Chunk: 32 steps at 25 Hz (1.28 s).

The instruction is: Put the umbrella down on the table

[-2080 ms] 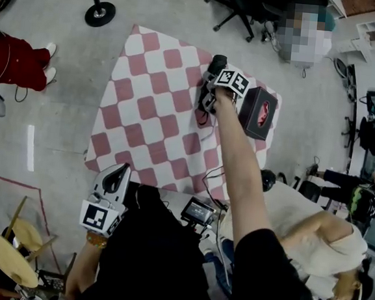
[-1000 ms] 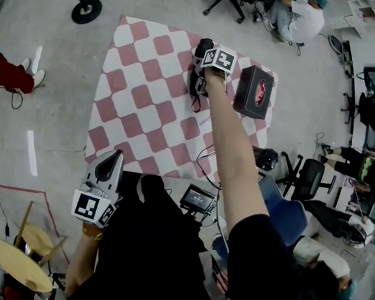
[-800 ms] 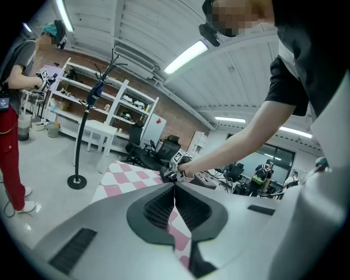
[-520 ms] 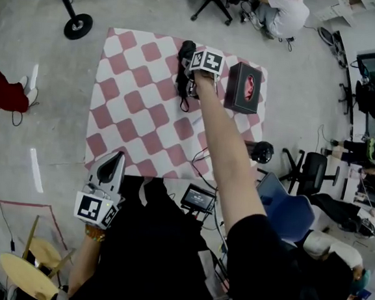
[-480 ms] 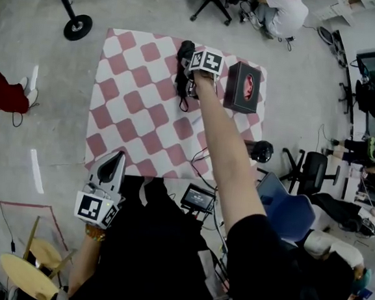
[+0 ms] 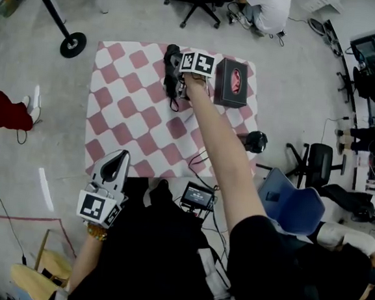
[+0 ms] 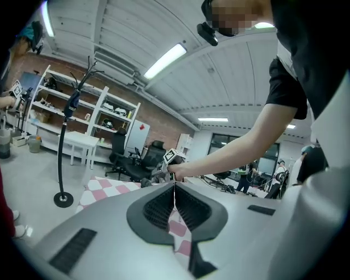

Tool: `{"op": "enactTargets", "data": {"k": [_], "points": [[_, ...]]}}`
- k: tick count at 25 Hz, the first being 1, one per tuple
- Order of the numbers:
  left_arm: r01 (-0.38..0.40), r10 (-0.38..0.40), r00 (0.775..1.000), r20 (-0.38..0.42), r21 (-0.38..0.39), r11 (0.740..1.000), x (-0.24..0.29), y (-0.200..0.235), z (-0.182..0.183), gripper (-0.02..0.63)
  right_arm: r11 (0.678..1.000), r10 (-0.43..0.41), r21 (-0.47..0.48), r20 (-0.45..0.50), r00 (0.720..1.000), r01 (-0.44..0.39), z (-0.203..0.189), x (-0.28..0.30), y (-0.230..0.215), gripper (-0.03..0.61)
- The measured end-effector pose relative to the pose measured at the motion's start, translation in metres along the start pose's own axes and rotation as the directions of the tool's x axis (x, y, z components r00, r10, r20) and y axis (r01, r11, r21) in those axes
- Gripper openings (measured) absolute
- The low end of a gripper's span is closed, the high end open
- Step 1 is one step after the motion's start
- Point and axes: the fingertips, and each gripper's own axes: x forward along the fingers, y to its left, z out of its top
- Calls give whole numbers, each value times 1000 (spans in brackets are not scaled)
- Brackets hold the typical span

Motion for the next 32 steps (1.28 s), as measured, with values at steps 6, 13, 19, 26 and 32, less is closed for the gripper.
{"op": "enactTargets", "data": {"k": [6,13,19,26,32], "points": [[18,-18,1000,5,40,999,0,-25,8,14,998,47,-33,113,992,-44,21,-53,14,159],[34,-34,999,-8,131,991,3,-52,20,14,993,80,-104,177,981,-63,27,-102,22,140],[56,-57,998,7,159,986,3,-72,25,14,979,66,-201,239,969,-17,21,-147,16,104],[76,-79,997,5,186,980,8,-90,32,14,974,104,-222,308,946,-35,27,-194,20,92],[85,-87,996,0,210,974,13,-103,36,14,966,171,-248,383,908,-77,41,-243,35,84]]}}
